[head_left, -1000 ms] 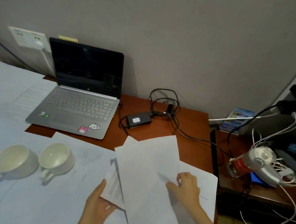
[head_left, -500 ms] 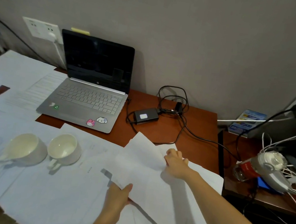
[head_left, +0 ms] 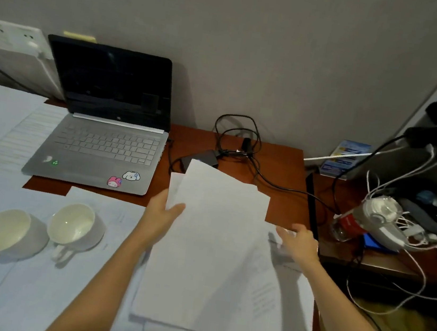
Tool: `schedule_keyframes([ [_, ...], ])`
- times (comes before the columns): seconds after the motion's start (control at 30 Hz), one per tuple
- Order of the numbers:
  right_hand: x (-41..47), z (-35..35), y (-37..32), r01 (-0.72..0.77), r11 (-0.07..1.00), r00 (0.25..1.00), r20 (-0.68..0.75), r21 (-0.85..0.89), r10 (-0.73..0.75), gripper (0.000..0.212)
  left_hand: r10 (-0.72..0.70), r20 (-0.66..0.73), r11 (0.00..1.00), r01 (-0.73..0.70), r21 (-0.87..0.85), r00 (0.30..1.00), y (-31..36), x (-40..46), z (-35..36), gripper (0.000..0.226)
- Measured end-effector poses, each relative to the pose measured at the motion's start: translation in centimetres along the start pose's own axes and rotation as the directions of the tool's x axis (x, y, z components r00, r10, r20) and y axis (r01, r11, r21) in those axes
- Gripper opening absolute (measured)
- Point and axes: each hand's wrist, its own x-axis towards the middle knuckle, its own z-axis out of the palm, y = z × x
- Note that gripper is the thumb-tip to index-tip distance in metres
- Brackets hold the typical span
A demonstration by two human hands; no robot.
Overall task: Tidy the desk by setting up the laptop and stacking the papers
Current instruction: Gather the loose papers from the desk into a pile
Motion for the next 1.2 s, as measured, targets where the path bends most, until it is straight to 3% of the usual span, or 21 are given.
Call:
schedule_keyframes([
  [0.13,-1.4,-0.2,2.7,-0.198,0.980,0.977,-0.075,-0.001,0.198,0.059,-0.142,0.016,0.989,0.143,-0.038,0.990,-3.2,1.1,2.5,0.033],
  [0.23,-2.0,-0.8,4.2,-0.295,0.949,0.945,-0.110,0.115,0.307,0.070,-0.285,-0.121,0.957,0.290,0.019,0.951,-5.3,1.0,3.8,0.030],
  [0.37,-2.5,-1.4,5.0,-0.265,0.914,0.933,-0.158,0.309,0.324,0.064,-0.278,-0.368,0.929,0.346,0.133,0.887,-6.0,-0.2,4.3,0.036],
  [0.47,-3.2,-0.6,4.1,-0.198,0.918,0.956,-0.140,0.344,0.258,0.066,-0.315,-0.425,0.911,0.396,0.114,0.849,-6.2,-1.5,5.0,0.047],
  [0.53,-4.0,0.8,3.0,-0.126,0.911,0.978,-0.106,0.393,0.181,0.071,-0.370,-0.365,0.918,0.397,0.000,0.854,-6.2,-2.3,5.8,0.056],
  [0.67,-5.4,3.5,0.6,-0.042,0.875,0.999,0.046,0.483,0.023,0.080,-0.331,-0.105,0.935,0.310,-0.174,0.938,-5.3,-2.9,7.8,0.058],
  [0.77,-5.2,3.9,0.3,-0.061,0.846,0.994,0.112,0.529,0.001,0.056,-0.337,-0.038,0.935,0.329,-0.134,0.941,-4.7,-3.2,8.6,0.061],
  [0.87,-5.2,3.2,1.4,-0.061,0.863,0.998,0.035,0.502,0.050,0.040,-0.377,-0.016,0.923,0.374,-0.085,0.926,-4.9,-2.7,7.5,0.057],
  [0.93,-5.1,2.8,2.3,-0.016,0.944,0.993,-0.108,0.329,0.055,0.037,-0.372,-0.032,0.928,0.372,-0.009,0.928,-5.2,-2.3,6.8,0.052],
  [1.0,-5.3,2.8,2.5,-0.065,0.980,0.981,-0.167,0.190,0.097,0.045,-0.362,-0.011,0.932,0.362,-0.015,0.932,-5.1,-2.1,6.8,0.049],
  [1.13,-6.0,3.8,1.0,-0.009,0.994,0.996,-0.092,0.113,0.019,0.054,-0.484,0.161,0.824,0.510,-0.245,0.860,-4.9,-2.3,8.4,0.053],
  [1.2,-6.3,4.1,0.7,-0.021,0.968,0.997,-0.070,0.251,0.040,0.060,-0.547,0.219,0.766,0.588,-0.258,0.808,-5.1,-2.9,8.8,0.054],
])
